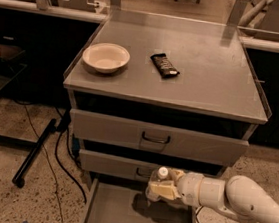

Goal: Pick blue plastic bottle from bottom drawer and place on counter

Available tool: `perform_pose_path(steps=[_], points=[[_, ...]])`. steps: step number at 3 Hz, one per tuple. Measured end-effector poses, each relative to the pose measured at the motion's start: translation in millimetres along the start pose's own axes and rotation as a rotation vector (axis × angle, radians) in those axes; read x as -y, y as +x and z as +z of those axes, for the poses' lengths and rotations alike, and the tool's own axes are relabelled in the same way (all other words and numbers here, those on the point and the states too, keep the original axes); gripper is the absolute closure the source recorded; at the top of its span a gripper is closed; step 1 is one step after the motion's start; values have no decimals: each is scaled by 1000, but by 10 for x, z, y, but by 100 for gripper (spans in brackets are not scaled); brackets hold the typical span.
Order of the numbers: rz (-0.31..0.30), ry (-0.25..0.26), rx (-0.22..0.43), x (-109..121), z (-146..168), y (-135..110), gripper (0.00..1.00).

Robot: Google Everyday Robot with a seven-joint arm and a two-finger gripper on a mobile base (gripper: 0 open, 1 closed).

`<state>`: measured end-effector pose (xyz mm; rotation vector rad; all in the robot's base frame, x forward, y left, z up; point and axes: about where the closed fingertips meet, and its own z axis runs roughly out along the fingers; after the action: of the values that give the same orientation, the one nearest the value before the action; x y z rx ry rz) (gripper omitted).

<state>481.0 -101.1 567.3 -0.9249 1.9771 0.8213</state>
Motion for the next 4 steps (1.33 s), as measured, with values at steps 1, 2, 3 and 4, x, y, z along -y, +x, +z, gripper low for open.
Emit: perform_pose_path(steps=[1,2,3,4], points=[[-10,3,-9,-5,-32,-60,100],[-26,15,-37,20,-267,-305,100],[-69,50,-46,31,-554,-671,100],[-140,102,-43,40,-886,-1160,100]])
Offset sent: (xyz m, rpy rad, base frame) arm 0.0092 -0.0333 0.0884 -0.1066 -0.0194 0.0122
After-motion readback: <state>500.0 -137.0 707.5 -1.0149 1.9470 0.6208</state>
